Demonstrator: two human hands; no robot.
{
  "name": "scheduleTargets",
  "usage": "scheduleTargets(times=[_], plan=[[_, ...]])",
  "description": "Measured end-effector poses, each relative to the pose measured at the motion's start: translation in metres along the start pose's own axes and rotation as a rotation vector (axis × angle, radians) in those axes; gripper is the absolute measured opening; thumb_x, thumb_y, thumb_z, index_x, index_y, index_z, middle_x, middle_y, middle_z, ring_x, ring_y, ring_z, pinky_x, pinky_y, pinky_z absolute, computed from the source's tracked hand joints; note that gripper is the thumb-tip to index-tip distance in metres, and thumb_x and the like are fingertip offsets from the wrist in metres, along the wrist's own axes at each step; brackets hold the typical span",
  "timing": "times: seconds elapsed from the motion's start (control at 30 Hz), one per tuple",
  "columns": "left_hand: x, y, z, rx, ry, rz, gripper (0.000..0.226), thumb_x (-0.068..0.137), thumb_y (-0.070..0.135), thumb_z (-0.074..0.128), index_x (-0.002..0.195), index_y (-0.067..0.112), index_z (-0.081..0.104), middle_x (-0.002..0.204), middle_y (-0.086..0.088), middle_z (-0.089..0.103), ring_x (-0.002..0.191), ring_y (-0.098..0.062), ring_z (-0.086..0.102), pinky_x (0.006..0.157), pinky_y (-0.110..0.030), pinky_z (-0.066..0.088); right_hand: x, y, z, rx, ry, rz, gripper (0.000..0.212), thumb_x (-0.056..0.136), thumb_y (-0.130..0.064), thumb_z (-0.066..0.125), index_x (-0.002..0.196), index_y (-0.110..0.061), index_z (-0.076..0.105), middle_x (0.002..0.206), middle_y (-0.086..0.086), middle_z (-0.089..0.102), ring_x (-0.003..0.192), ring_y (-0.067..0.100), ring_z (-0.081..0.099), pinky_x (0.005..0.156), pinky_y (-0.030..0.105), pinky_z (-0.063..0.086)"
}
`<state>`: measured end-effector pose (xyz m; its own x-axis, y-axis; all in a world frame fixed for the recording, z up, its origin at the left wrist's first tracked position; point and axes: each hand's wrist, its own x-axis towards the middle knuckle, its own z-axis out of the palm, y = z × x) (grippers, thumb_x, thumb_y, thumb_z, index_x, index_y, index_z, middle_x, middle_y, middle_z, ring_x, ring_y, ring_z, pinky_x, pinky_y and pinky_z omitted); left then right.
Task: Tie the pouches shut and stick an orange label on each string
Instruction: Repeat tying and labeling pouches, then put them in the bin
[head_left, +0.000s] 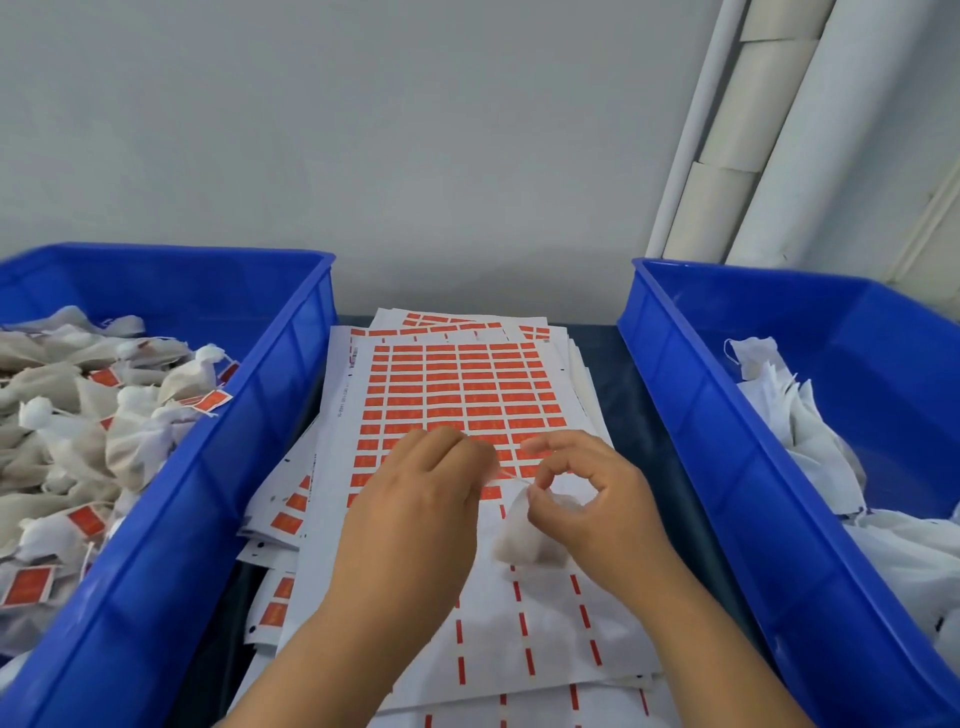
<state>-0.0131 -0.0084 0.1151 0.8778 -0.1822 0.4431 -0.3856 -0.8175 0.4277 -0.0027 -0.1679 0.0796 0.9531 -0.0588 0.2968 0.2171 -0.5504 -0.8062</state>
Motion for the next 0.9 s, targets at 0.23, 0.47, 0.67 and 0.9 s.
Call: scheduleTargets(times=[0.23, 0.47, 0.67, 0.9], plan=[[0.007, -0.008, -0.007, 0.012, 0.096, -0.039, 0.022, 0.088, 0.024, 0.053, 0.106, 0.025, 0.066, 0.095, 0.021, 0.044, 0.090, 0.000, 0.040, 0.076, -0.004, 0.023, 0.006, 0.007, 0.004, 0.085, -0.048, 0.063, 0.016, 0.080, -0.021, 0.070, 0.071, -0.033, 0.064, 0.092, -0.044, 0.058, 0.095, -0.025, 0.048, 0.056, -0.004, 0.038], [0.025, -0.021, -0.005, -0.049, 0.168, -0.118, 0.023, 0.089, 0.024, 0.051, 0.107, 0.022, 0.065, 0.097, 0.018, 0.047, 0.091, -0.003, 0.043, 0.082, -0.017, 0.037, 0.013, 0.004, 0.015, 0.235, -0.310, 0.191, 0.011, 0.091, -0.023, 0.059, 0.081, -0.026, 0.059, 0.085, -0.022, 0.071, 0.087, -0.008, 0.064, 0.069, 0.009, 0.044], [0.047, -0.034, 0.005, -0.087, 0.272, -0.176, 0.019, 0.091, 0.022, 0.054, 0.107, 0.019, 0.064, 0.094, 0.016, 0.047, 0.087, -0.006, 0.048, 0.077, -0.019, 0.038, 0.015, 0.005, 0.014, 0.223, -0.473, 0.233, 0.018, 0.077, -0.040, 0.073, 0.091, -0.044, 0.064, 0.086, -0.032, 0.065, 0.086, -0.005, 0.064, 0.063, 0.007, 0.047], [0.050, -0.061, 0.040, -0.162, 0.218, -0.373, 0.017, 0.089, 0.025, 0.059, 0.105, 0.026, 0.065, 0.094, 0.016, 0.054, 0.077, -0.006, 0.052, 0.074, -0.018, 0.046, 0.016, 0.028, 0.015, 0.400, -0.371, 0.367, 0.013, 0.084, -0.038, 0.066, 0.081, -0.029, 0.075, 0.091, -0.011, 0.071, 0.101, 0.018, 0.062, 0.089, 0.030, 0.046]])
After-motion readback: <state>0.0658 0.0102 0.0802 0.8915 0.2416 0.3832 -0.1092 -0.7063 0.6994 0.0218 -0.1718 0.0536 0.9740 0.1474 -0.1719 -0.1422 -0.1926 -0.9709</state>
